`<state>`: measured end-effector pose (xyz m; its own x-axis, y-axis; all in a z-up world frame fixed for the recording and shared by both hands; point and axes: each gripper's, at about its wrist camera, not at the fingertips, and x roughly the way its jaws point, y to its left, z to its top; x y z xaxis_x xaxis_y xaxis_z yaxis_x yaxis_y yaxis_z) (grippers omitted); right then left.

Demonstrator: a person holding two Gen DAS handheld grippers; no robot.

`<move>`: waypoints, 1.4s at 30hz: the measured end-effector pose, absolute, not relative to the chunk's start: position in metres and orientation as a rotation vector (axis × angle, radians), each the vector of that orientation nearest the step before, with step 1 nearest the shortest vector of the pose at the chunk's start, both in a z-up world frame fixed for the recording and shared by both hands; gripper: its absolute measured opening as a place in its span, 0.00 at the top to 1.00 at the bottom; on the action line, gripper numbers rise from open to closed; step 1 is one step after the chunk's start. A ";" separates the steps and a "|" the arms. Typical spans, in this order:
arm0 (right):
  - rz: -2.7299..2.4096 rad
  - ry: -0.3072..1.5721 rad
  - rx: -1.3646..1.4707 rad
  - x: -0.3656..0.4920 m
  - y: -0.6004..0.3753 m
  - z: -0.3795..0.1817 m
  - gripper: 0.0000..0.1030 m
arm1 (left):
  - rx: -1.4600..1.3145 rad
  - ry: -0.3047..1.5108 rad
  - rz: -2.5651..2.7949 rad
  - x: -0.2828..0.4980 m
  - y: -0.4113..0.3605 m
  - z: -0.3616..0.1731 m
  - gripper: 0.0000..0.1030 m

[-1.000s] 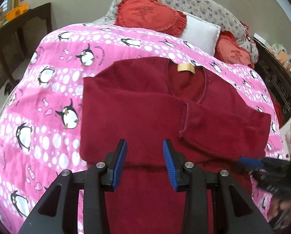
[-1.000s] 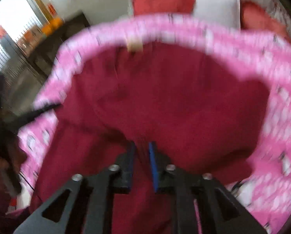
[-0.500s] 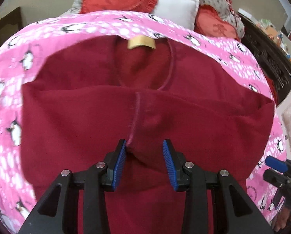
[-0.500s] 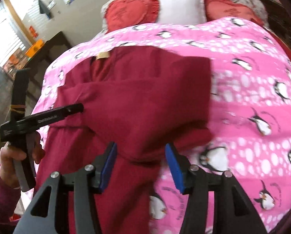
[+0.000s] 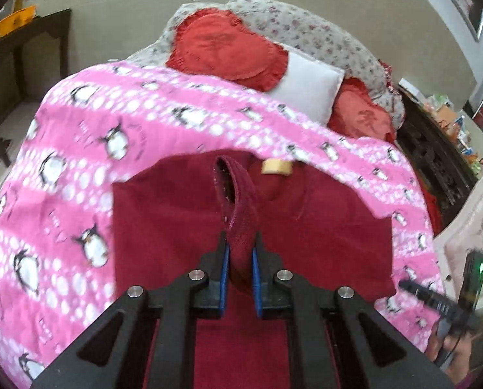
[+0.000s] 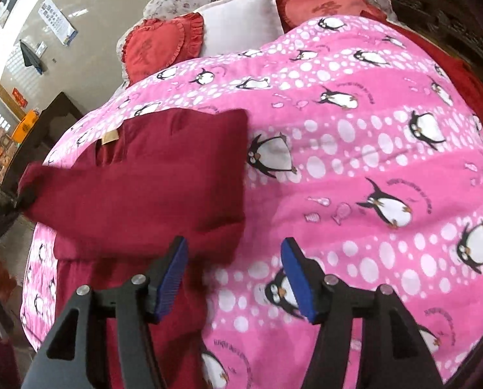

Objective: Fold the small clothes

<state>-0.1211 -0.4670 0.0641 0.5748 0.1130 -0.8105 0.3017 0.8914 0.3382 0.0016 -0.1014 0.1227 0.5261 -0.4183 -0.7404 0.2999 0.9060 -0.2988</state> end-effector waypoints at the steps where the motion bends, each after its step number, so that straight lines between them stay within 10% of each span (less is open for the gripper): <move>1: -0.119 0.967 0.484 -0.114 -0.467 0.061 0.38 | -0.137 0.924 -0.422 0.002 -0.102 0.119 1.00; 22: -0.067 1.010 0.586 -0.046 -0.459 0.032 0.33 | -0.098 1.004 -0.230 0.008 -0.066 0.055 1.00; 26: -0.060 0.981 0.481 -0.045 -0.450 0.033 0.86 | -0.102 1.033 -0.238 0.005 -0.069 0.052 1.00; 34: -0.125 0.992 0.333 -0.041 -0.441 0.035 0.84 | -0.036 1.049 -0.238 0.001 -0.082 0.042 0.96; 37: -0.176 0.984 0.377 -0.051 -0.448 0.044 0.62 | -0.040 1.048 -0.246 0.000 -0.081 0.046 0.93; 42: -0.124 0.951 0.327 -0.083 -0.430 0.073 0.62 | -0.024 1.033 -0.241 -0.006 -0.077 0.049 0.92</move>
